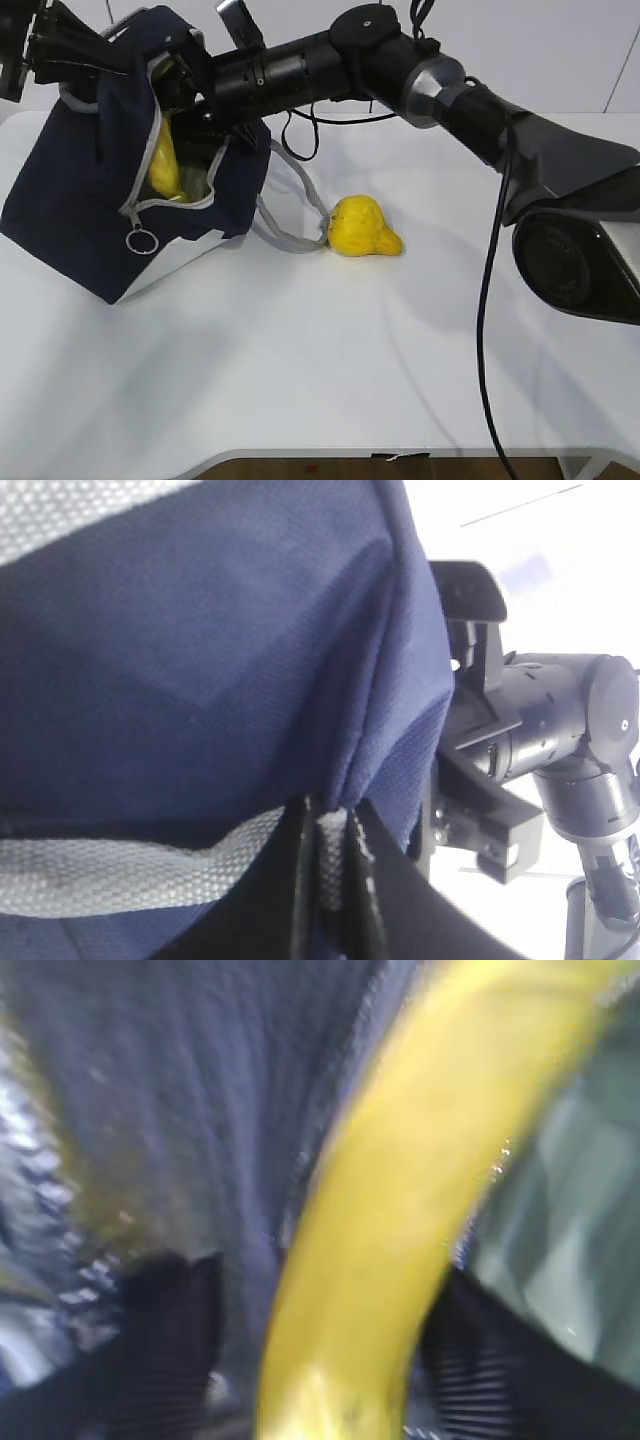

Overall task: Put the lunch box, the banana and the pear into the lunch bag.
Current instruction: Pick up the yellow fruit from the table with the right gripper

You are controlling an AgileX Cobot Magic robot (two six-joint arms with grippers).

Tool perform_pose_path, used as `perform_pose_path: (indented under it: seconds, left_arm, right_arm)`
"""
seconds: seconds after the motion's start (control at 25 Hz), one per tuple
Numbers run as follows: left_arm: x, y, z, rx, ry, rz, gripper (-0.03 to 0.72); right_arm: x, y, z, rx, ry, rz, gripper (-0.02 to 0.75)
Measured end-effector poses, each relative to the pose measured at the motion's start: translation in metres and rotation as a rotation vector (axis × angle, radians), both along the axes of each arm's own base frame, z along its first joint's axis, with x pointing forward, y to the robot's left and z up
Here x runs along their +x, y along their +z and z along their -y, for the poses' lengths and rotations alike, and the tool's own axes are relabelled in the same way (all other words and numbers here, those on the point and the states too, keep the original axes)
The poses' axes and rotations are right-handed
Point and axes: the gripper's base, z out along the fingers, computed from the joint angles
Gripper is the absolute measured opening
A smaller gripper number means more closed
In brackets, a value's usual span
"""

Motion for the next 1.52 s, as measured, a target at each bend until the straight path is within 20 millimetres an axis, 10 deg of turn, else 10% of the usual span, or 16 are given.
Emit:
perform_pose_path:
  seconds: [0.4, 1.52]
  left_arm:
    - [0.000, 0.000, 0.000, -0.001, -0.002, -0.001, 0.021]
    - [0.000, -0.002, -0.026, 0.026, 0.047, -0.007, 0.021]
  right_arm:
    - [-0.004, -0.003, 0.002, -0.057, 0.053, 0.007, 0.541]
    - [-0.003, 0.053, 0.034, -0.323, -0.021, 0.284, 0.578]
